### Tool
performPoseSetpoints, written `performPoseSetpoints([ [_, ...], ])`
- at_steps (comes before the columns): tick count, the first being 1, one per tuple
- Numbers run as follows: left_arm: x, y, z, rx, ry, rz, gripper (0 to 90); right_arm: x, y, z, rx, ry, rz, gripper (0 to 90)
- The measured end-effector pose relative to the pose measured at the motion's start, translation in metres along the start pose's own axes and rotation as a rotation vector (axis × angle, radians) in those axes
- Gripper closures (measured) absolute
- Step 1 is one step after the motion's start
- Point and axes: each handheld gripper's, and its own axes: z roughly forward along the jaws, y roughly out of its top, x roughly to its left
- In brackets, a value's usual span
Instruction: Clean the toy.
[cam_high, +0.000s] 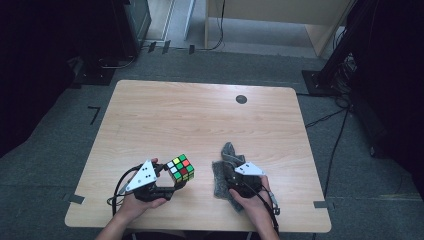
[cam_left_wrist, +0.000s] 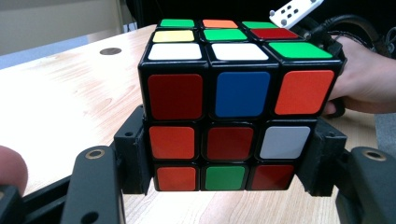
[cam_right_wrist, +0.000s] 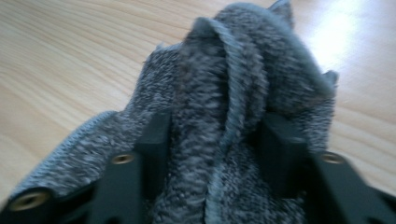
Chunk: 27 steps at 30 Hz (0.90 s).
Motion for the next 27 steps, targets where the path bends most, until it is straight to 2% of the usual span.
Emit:
performPoseSetpoints([
  [1,0.0,0.0,0.001,0.004,0.004,0.002,34.2,0.0,0.0,0.0,0.0,-0.015,-0.01,65.6],
  [2,0.0,-0.001,0.001,0.007,0.006,0.004,34.2,-0.001,0.001,-0.002,0.007,-0.007,0.004,74.0],
  [3,-0.001,-0.001,0.002,0.015,0.008,0.006,34.2,-0.002,0.002,-0.003,0.013,0.006,0.017,76.4],
  [5,-0.002,-0.002,0.005,0.039,0.008,0.019,34.1,-0.005,0.005,-0.01,-0.006,0.056,0.077,78.4],
  [6,-0.003,-0.002,0.006,0.049,0.014,0.034,34.0,-0.005,0.008,-0.017,-0.054,0.098,0.108,78.5],
  [8,-0.008,-0.004,0.009,0.077,0.032,0.075,34.0,0.0,0.016,-0.033,-0.137,0.147,0.127,78.4],
  [9,-0.009,-0.004,0.011,0.09,0.039,0.09,33.9,0.005,0.022,-0.044,-0.195,0.176,0.117,78.4],
  [11,-0.013,-0.003,0.015,0.107,0.042,0.096,33.9,0.019,0.034,-0.067,-0.307,0.237,0.083,78.2],
  [13,-0.017,-0.003,0.018,0.116,0.04,0.109,34.0,0.035,0.045,-0.085,-0.371,0.31,0.046,78.1],
  [15,-0.023,-0.002,0.021,0.126,0.036,0.135,34.0,0.052,0.051,-0.095,-0.399,0.348,0.018,78.0],
  [16,-0.025,-0.001,0.022,0.127,0.035,0.147,34.0,0.06,0.053,-0.096,-0.399,0.396,0.026,78.0],
  [18,-0.031,0.0,0.024,0.129,0.029,0.169,34.1,0.07,0.053,-0.093,-0.381,0.466,0.034,77.9],
  [19,-0.034,0.0,0.024,0.124,0.022,0.175,34.1,0.075,0.053,-0.089,-0.364,0.486,0.037,77.7],
  [21,-0.039,0.002,0.023,0.117,0.025,0.194,34.1,0.08,0.05,-0.082,-0.346,0.477,0.034,77.4],
  [23,-0.039,0.002,0.022,0.115,0.028,0.208,34.2,0.077,0.047,-0.078,-0.349,0.463,0.052,77.4],
  [24,-0.039,0.002,0.02,0.104,0.018,0.206,34.2,0.074,0.047,-0.077,-0.346,0.433,0.052,77.4],
  [27,-0.036,0.004,0.018,0.09,0.013,0.204,34.2,0.06,0.046,-0.076,-0.325,0.272,0.025,77.3],
])
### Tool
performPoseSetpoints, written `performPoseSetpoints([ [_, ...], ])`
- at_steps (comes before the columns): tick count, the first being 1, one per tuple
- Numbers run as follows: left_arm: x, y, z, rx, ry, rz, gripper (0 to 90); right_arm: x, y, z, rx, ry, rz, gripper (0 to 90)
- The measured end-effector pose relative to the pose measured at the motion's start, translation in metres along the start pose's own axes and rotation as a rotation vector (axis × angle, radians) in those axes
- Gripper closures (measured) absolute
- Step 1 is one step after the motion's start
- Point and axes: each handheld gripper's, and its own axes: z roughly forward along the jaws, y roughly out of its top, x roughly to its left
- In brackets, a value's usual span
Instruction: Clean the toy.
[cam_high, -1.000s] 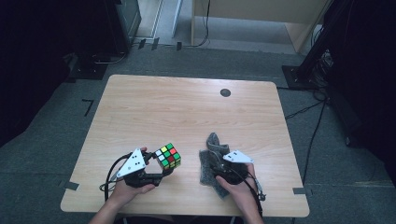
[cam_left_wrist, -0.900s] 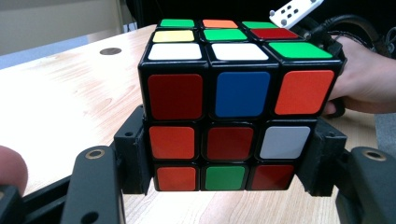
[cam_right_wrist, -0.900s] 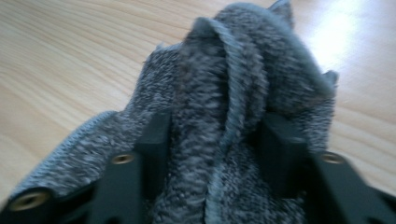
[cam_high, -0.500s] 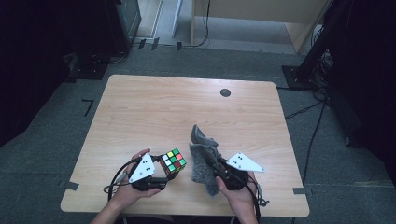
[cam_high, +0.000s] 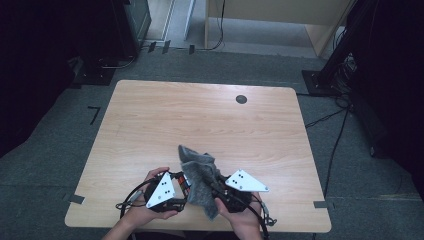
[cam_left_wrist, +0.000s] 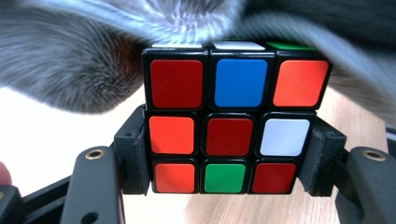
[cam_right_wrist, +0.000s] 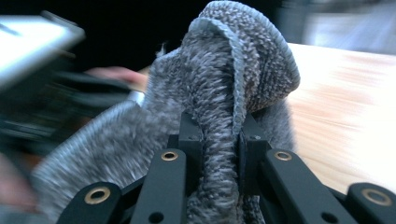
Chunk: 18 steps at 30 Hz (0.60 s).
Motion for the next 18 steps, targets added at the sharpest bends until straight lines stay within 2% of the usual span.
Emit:
performPoseSetpoints([
  [1,0.001,0.0,0.0,0.0,0.003,-0.002,34.2,-0.005,-0.001,-0.001,0.007,-0.03,0.011,77.2],
  [3,0.002,-0.001,0.001,0.019,0.018,0.004,34.2,-0.012,-0.001,-0.005,-0.004,-0.033,0.066,77.2],
  [5,0.001,-0.003,0.004,0.049,0.038,0.027,34.2,-0.009,0.002,-0.009,-0.039,0.024,0.075,77.1],
  [7,0.0,-0.002,0.005,0.054,0.036,0.03,34.2,0.004,0.007,-0.01,-0.06,0.102,0.051,76.9],
  [9,-0.002,0.0,0.004,0.035,0.025,0.022,34.2,0.019,0.009,-0.007,-0.049,0.154,0.017,76.8],
  [10,-0.003,0.002,0.003,0.024,0.02,0.021,34.2,0.024,0.008,-0.004,-0.034,0.156,-0.003,76.8],
  [12,-0.004,0.003,0.001,0.026,0.031,0.03,34.3,0.026,0.004,0.0,-0.029,0.144,-0.025,76.8],
  [13,-0.003,0.003,0.0,0.022,0.026,0.028,34.2,0.021,0.003,0.0,-0.027,0.124,-0.011,76.9],
  [14,-0.002,0.002,-0.001,0.013,0.022,0.025,34.3,0.017,0.003,0.0,-0.022,0.099,-0.009,76.9],
  [15,-0.001,0.002,-0.002,0.006,0.018,0.021,34.2,0.011,0.003,-0.002,-0.013,0.037,-0.015,77.0],
  [16,0.0,0.002,-0.003,0.0,0.017,0.013,34.3,0.006,0.003,-0.003,-0.006,0.013,-0.006,77.0],
  [18,0.002,0.002,-0.003,0.006,0.026,0.012,34.3,-0.004,0.003,-0.008,-0.027,0.015,0.054,76.9],
])
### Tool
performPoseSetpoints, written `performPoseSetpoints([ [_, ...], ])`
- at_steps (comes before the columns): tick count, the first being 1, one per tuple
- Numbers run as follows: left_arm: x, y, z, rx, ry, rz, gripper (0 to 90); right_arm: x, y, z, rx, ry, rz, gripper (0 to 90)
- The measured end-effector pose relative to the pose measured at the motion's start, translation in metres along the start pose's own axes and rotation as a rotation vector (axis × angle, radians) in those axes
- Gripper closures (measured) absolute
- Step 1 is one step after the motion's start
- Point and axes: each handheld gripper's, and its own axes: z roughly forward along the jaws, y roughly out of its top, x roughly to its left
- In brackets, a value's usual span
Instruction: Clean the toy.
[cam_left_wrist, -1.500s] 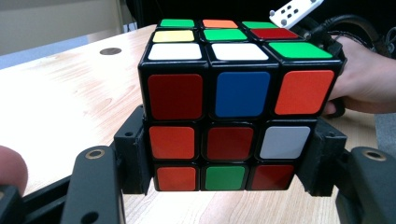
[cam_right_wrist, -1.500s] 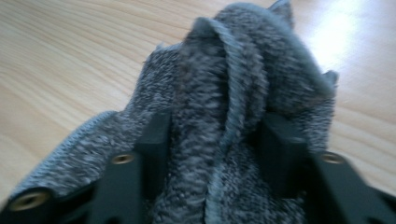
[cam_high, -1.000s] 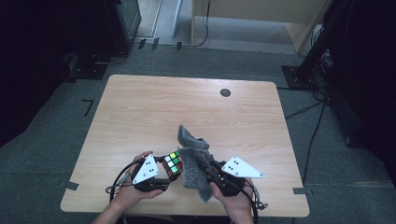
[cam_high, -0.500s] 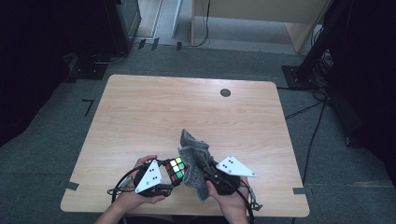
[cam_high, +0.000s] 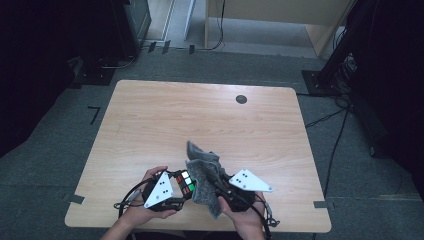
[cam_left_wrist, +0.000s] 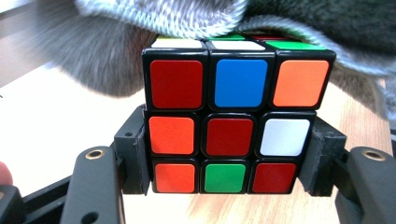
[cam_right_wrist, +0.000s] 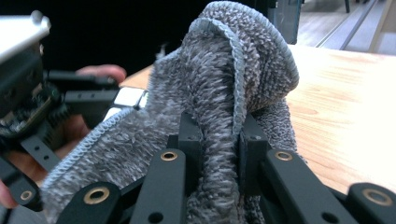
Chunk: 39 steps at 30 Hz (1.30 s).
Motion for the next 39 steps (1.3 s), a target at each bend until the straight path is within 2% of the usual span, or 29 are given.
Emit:
performPoseSetpoints([
  [2,0.0,-0.001,0.002,0.01,0.002,0.001,34.2,0.001,0.003,-0.004,-0.03,0.039,0.009,76.8],
  [4,-0.001,-0.002,0.004,0.019,0.002,-0.003,34.3,0.013,0.006,-0.005,-0.045,0.11,-0.023,76.7],
  [7,-0.003,0.001,0.004,0.005,-0.009,-0.006,34.3,0.028,0.004,0.002,-0.023,0.157,-0.073,76.4],
  [10,-0.004,0.002,0.002,0.006,-0.012,0.004,34.3,0.026,0.0,0.006,-0.01,0.139,-0.086,76.5],
  [11,-0.004,0.001,0.001,-0.002,-0.018,-0.002,34.2,0.022,0.0,0.006,-0.007,0.117,-0.084,76.5],
  [13,-0.001,0.002,-0.002,-0.027,-0.025,-0.02,34.2,0.006,0.0,0.002,-0.009,0.032,-0.09,76.5],
  [15,0.002,0.003,-0.004,-0.033,-0.018,-0.028,34.2,-0.008,0.0,-0.004,-0.024,0.022,-0.007,76.6],
  [16,0.003,0.002,-0.004,-0.029,-0.015,-0.03,34.2,-0.011,0.001,-0.007,-0.03,0.029,0.017,76.6],
  [18,0.003,0.0,-0.001,-0.009,-0.008,-0.026,34.2,-0.006,0.004,-0.009,-0.043,0.058,0.003,76.5],
  [21,0.0,0.0,0.003,0.001,-0.01,-0.023,34.2,0.018,0.007,-0.005,-0.043,0.147,-0.064,76.2],
  [23,-0.002,0.002,0.002,-0.014,-0.025,-0.022,34.3,0.028,0.006,-0.001,-0.024,0.167,-0.108,76.2],
  [25,-0.003,0.003,0.001,-0.005,-0.022,-0.013,34.2,0.029,0.002,0.003,-0.011,0.158,-0.135,76.1],
  [26,-0.002,0.002,0.0,-0.008,-0.031,-0.014,34.2,0.025,0.001,0.004,-0.012,0.151,-0.119,76.2],
  [28,0.001,0.002,-0.003,-0.037,-0.046,-0.031,34.2,0.009,0.001,0.002,-0.005,0.068,-0.084,76.4],
  [29,0.002,0.002,-0.004,-0.049,-0.05,-0.04,34.2,0.001,0.001,-0.001,-0.007,0.042,-0.05,76.3],
  [31,0.007,0.002,-0.008,-0.082,-0.064,-0.071,34.2,-0.014,0.002,-0.007,-0.036,0.035,0.031,76.3],
  [33,0.013,0.002,-0.011,-0.115,-0.084,-0.109,34.2,-0.026,0.003,-0.012,-0.063,0.068,0.099,76.4],
  [36,0.017,0.0,-0.013,-0.144,-0.108,-0.139,34.2,-0.026,0.001,-0.009,-0.064,0.126,0.126,76.4],
  [39,0.016,0.001,-0.013,-0.165,-0.134,-0.147,34.3,-0.017,-0.005,0.001,-0.037,0.176,0.116,76.5],
])
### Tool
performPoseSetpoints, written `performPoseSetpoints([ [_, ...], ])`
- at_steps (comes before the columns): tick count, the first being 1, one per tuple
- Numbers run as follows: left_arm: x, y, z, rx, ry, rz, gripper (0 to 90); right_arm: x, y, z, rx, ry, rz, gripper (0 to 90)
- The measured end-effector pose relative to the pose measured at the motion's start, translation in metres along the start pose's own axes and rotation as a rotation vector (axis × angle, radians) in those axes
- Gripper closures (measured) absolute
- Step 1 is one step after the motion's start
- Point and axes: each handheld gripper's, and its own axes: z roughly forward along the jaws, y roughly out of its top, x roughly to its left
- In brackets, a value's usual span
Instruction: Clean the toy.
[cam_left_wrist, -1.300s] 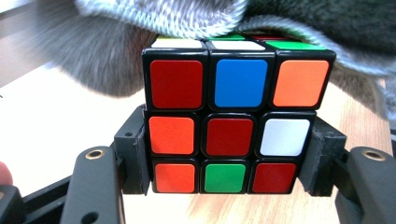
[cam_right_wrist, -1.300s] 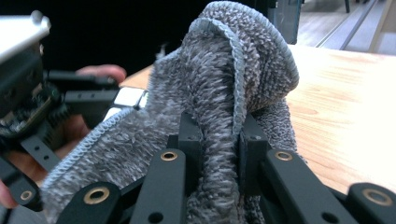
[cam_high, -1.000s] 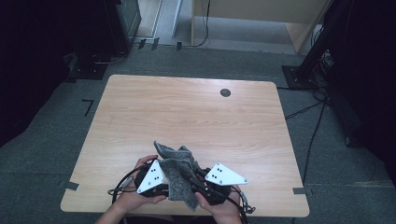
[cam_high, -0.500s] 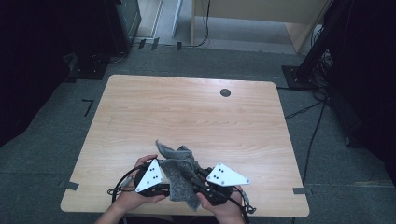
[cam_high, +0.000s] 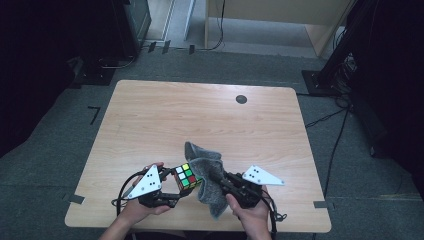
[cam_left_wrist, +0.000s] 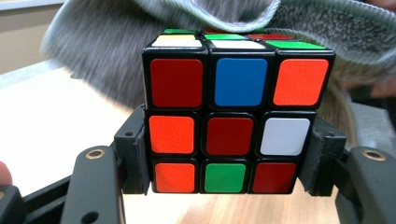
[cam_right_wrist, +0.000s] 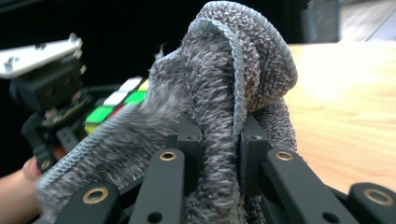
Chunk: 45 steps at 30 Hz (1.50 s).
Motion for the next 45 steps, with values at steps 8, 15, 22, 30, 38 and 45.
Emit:
performPoseSetpoints([
  [8,0.004,0.002,-0.007,-0.039,-0.009,-0.034,34.3,0.001,-0.02,0.021,0.116,0.032,-0.012,77.1],
  [15,0.004,0.0,-0.004,-0.011,-0.013,-0.027,34.3,-0.002,-0.006,0.0,-0.072,-0.01,0.039,77.0],
  [22,0.001,0.002,-0.002,-0.015,-0.019,-0.027,34.2,0.003,-0.013,0.008,-0.032,0.054,0.032,77.0],
  [30,0.004,0.001,-0.004,-0.009,-0.001,-0.021,34.2,0.003,-0.01,0.008,-0.039,-0.03,0.022,76.9],
  [38,0.004,0.001,-0.005,-0.016,0.0,-0.035,34.2,0.003,-0.017,0.015,0.012,0.045,0.057,76.7],
  [45,0.003,0.0,-0.003,-0.013,-0.007,-0.03,34.2,0.003,-0.008,0.006,-0.036,-0.016,0.039,75.5],
])
